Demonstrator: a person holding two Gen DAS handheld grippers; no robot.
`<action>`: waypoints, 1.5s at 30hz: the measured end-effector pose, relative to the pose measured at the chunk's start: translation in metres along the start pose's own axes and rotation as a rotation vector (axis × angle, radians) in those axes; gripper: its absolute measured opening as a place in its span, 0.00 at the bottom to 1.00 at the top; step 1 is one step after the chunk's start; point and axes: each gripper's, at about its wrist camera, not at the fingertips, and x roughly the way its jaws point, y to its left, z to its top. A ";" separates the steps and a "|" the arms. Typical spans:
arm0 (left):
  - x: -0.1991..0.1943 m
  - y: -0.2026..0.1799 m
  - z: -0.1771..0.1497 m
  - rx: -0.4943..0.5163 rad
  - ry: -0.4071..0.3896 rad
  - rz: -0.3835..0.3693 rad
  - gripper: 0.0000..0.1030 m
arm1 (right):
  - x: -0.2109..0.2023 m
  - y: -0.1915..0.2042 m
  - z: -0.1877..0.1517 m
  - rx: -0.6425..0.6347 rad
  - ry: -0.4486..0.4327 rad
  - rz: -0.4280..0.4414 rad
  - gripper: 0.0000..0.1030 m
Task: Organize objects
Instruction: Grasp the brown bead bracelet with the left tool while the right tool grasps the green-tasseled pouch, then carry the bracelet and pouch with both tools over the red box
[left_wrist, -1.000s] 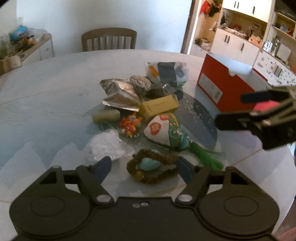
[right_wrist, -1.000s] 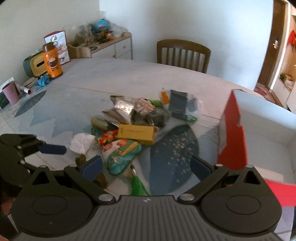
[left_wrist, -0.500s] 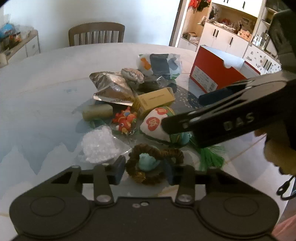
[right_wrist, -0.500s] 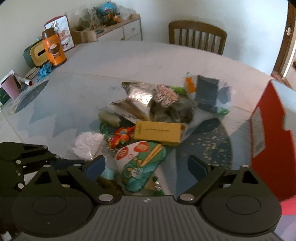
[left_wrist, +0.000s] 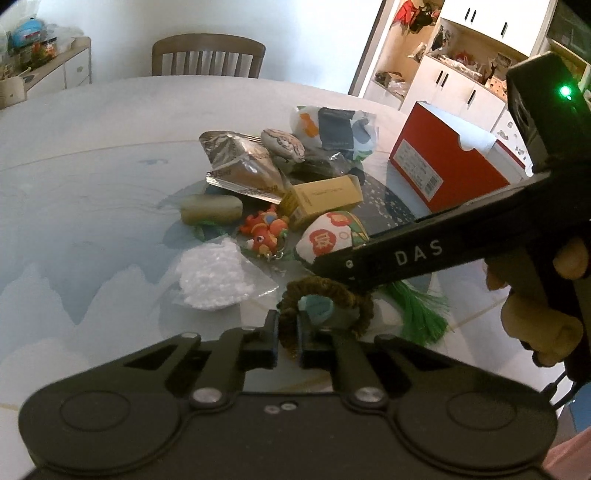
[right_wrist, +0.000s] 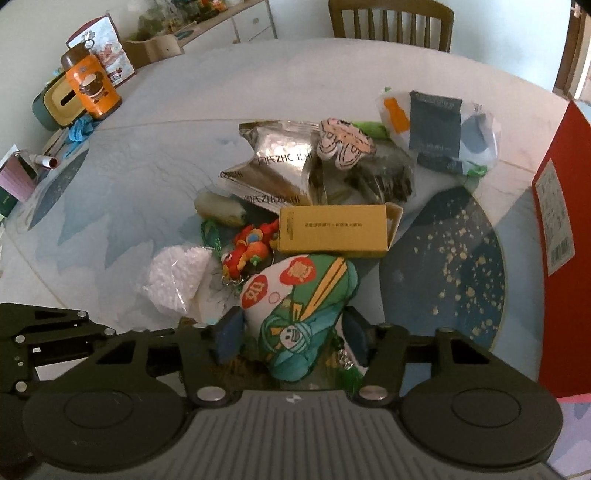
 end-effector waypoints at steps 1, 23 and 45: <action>-0.001 0.000 0.000 0.000 -0.003 -0.001 0.06 | -0.001 0.001 0.000 0.000 -0.002 0.000 0.52; -0.063 -0.031 0.026 -0.024 -0.126 -0.008 0.06 | -0.124 -0.024 -0.021 0.026 -0.199 0.037 0.47; -0.051 -0.159 0.124 0.154 -0.174 -0.166 0.06 | -0.237 -0.144 -0.013 0.043 -0.357 -0.075 0.47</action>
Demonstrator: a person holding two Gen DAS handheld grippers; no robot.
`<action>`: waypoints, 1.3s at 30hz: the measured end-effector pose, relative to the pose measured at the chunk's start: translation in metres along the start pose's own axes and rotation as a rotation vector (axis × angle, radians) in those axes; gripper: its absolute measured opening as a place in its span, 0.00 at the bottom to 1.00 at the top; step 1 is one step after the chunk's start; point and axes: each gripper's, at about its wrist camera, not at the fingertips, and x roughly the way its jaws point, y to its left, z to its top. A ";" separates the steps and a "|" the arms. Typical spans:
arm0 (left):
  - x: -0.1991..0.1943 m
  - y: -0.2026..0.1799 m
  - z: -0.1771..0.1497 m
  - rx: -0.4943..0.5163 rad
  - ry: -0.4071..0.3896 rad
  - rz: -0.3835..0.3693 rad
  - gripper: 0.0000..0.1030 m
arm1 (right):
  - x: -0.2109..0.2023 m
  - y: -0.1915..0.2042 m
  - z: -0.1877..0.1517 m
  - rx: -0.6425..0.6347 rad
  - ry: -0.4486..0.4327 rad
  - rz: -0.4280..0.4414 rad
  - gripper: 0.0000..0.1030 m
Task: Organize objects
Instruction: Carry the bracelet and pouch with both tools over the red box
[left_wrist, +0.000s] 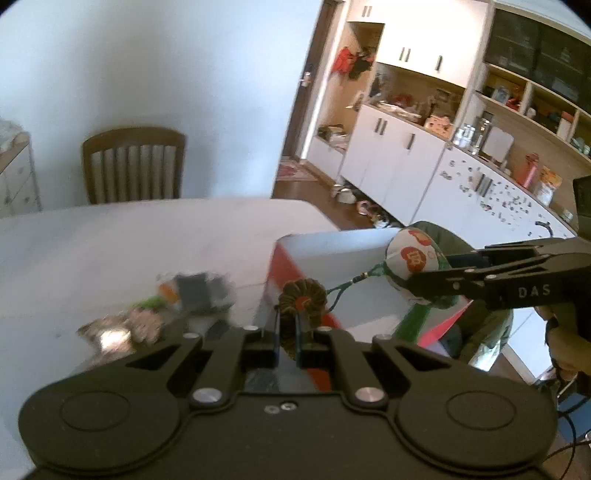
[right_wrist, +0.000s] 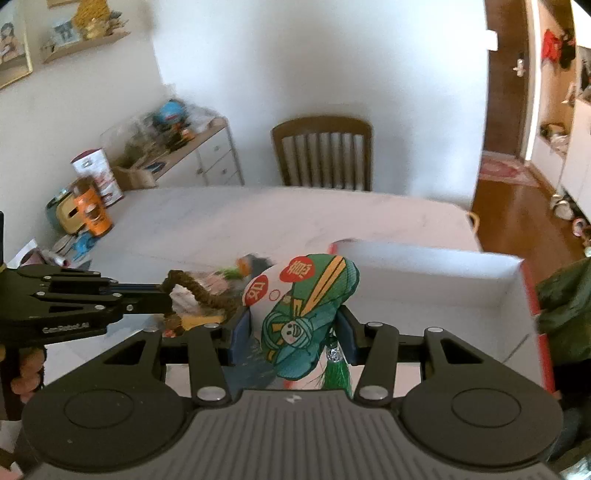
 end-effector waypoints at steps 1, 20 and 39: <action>0.005 -0.005 0.005 0.007 0.002 -0.011 0.06 | -0.001 -0.006 0.001 0.002 -0.002 -0.005 0.47; 0.133 -0.096 0.041 0.177 0.113 -0.085 0.06 | 0.027 -0.133 0.001 0.062 0.055 -0.152 0.47; 0.250 -0.101 0.036 0.236 0.352 0.015 0.06 | 0.119 -0.169 -0.038 -0.054 0.317 -0.202 0.48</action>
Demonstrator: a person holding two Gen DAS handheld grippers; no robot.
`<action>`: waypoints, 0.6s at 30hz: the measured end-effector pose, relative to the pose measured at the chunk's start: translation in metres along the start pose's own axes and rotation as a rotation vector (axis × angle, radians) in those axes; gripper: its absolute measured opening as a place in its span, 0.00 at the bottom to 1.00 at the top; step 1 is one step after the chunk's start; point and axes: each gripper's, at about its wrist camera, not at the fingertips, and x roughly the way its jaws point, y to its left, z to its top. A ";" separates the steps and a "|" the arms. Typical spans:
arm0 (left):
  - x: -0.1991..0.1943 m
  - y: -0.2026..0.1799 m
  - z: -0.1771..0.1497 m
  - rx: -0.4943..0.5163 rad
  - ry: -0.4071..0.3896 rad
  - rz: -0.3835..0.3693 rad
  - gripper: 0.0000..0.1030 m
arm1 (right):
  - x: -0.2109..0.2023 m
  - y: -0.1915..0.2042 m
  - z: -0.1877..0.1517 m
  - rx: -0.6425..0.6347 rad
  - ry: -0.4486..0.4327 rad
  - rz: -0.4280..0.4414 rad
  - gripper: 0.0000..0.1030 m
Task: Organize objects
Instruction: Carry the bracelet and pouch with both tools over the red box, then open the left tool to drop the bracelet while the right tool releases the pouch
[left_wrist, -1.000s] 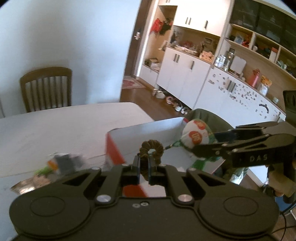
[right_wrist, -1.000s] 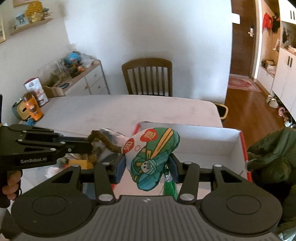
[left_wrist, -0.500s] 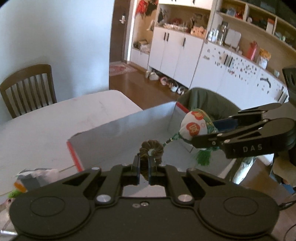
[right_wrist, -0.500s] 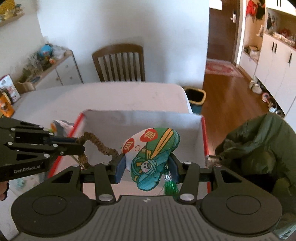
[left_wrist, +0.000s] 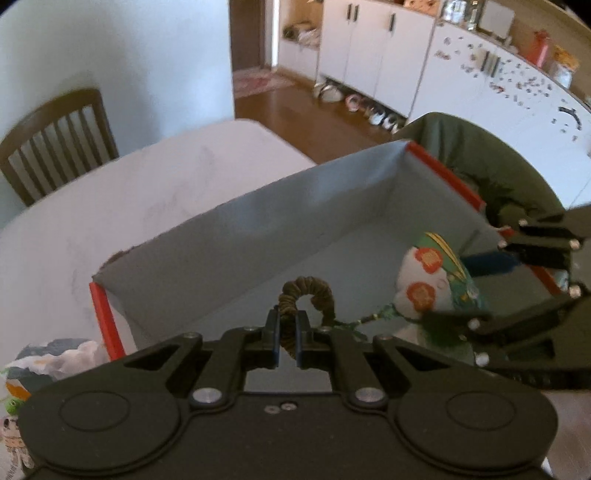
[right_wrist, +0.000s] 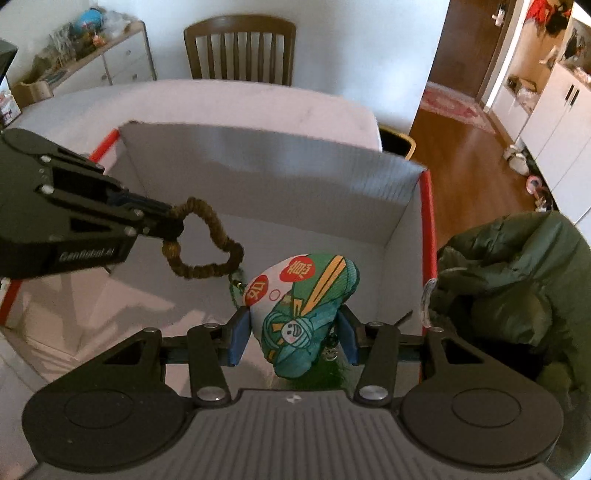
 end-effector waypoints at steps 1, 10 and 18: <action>0.004 0.002 0.001 -0.010 0.010 -0.001 0.06 | 0.004 0.000 0.001 -0.004 0.007 -0.002 0.48; 0.027 0.000 0.009 0.019 0.096 0.047 0.06 | 0.024 0.004 0.005 -0.065 0.079 -0.002 0.48; 0.041 -0.002 0.010 0.015 0.165 0.070 0.09 | 0.025 -0.002 0.008 -0.061 0.092 0.023 0.50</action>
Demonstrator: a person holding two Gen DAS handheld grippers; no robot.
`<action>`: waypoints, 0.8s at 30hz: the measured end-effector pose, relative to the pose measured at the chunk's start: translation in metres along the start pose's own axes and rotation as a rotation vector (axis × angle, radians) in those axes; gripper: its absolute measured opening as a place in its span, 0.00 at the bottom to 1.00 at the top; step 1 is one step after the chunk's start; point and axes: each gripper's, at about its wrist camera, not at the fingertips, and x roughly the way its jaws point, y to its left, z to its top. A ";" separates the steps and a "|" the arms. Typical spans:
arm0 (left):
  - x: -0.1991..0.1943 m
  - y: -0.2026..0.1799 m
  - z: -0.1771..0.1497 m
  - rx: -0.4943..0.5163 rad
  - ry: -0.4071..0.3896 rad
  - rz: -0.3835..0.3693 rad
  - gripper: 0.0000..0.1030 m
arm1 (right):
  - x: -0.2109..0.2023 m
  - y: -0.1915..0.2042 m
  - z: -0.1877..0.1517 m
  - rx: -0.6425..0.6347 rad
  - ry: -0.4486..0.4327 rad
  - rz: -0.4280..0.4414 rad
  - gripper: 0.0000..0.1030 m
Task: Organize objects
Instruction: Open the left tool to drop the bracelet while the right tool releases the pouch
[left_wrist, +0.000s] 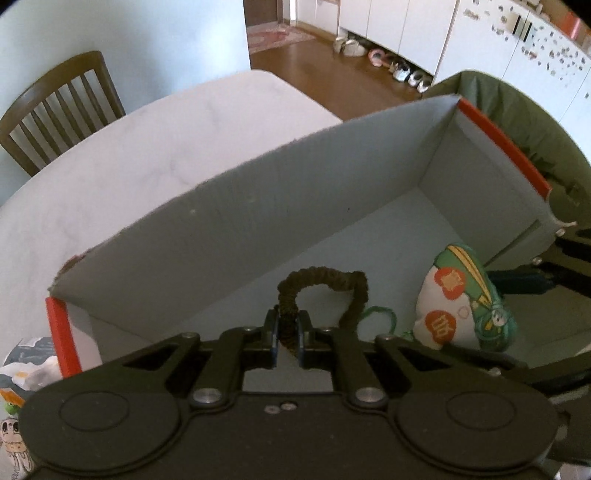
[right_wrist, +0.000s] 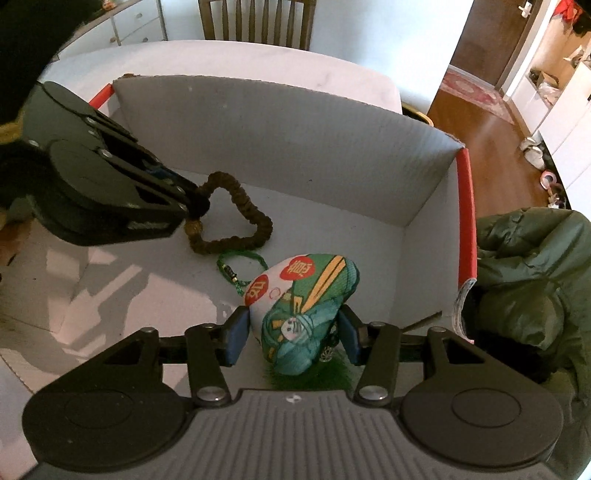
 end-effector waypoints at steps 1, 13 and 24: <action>0.002 0.000 0.000 0.001 0.007 0.003 0.12 | -0.001 -0.001 0.002 0.001 -0.001 0.003 0.50; 0.012 0.001 0.003 -0.049 0.044 0.047 0.51 | -0.027 -0.001 -0.008 0.007 -0.109 0.040 0.62; -0.030 0.001 -0.012 -0.043 -0.049 0.033 0.61 | -0.056 -0.011 -0.013 0.050 -0.183 0.070 0.62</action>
